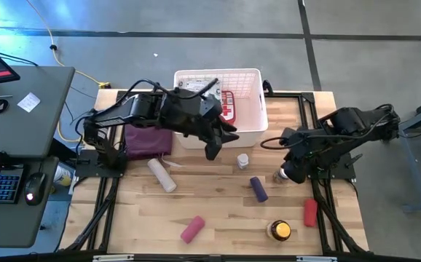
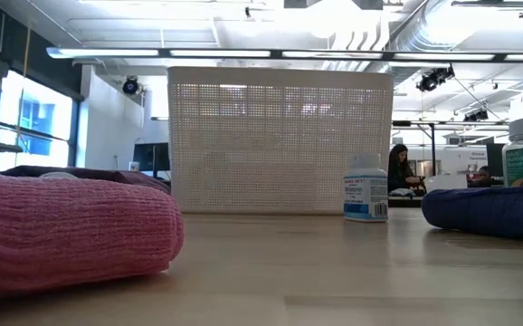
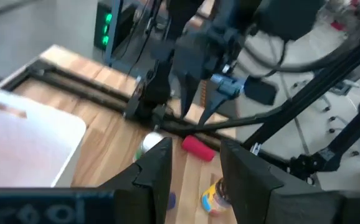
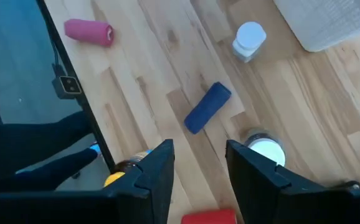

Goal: Pick & place medical supplies in basket/bin
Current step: Put the green pill bottle into the white bin

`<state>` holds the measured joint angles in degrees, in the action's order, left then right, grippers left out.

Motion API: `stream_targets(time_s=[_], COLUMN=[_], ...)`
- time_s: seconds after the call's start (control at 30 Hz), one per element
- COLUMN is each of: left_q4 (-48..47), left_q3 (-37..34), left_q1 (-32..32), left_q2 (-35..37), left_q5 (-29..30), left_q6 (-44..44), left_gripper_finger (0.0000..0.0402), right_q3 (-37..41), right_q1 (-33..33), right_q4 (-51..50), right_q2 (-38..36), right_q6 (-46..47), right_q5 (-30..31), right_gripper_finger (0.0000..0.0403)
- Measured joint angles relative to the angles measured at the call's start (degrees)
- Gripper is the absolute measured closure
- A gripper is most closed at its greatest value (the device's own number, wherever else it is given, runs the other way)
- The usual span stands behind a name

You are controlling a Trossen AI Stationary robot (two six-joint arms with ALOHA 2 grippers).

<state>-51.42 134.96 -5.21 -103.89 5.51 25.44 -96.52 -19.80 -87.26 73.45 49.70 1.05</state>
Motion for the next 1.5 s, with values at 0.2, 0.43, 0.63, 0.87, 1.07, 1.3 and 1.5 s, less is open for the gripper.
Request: stream_targets(time_s=[0.2,0.43,0.63,0.87,1.07,1.3,1.5], left_q4=[0.0,-0.6,-4.1,-9.2,-10.2,-10.3,-10.1], left_q3=[0.0,0.1,0.0,0.0,0.0,0.0,0.0], left_q1=[0.0,0.0,0.0,0.0,2.4,7.7,11.8], left_q2=[2.5,4.7,5.5,5.5,5.5,5.5,5.4], left_q5=[3.3,5.9,9.9,10.2,10.0,5.8,1.9], left_q6=[-2.6,-3.2,-4.7,-4.7,-5.8,-6.0,-7.8], left_gripper_finger=[0.0231,0.0231,0.0231,0.0231,0.0231,0.0231,0.0231], right_q3=[9.4,23.2,29.0,38.4,42.9,45.1,45.0], right_q1=[-0.2,-0.2,-0.2,0.2,0.3,0.3,0.3], right_q4=[4.7,10.4,11.1,15.0,16.1,18.8,19.3], right_q2=[-1.5,-5.0,-7.5,-7.4,-7.3,-7.4,-7.1], right_q6=[-0.5,0.8,0.1,0.1,2.7,2.8,2.8], right_q5=[-5.3,-11.3,-5.7,-5.8,-4.8,-0.5,2.0], right_gripper_finger=[0.0265,0.0243,0.0162,0.0096,0.0093,0.0093,0.0094])
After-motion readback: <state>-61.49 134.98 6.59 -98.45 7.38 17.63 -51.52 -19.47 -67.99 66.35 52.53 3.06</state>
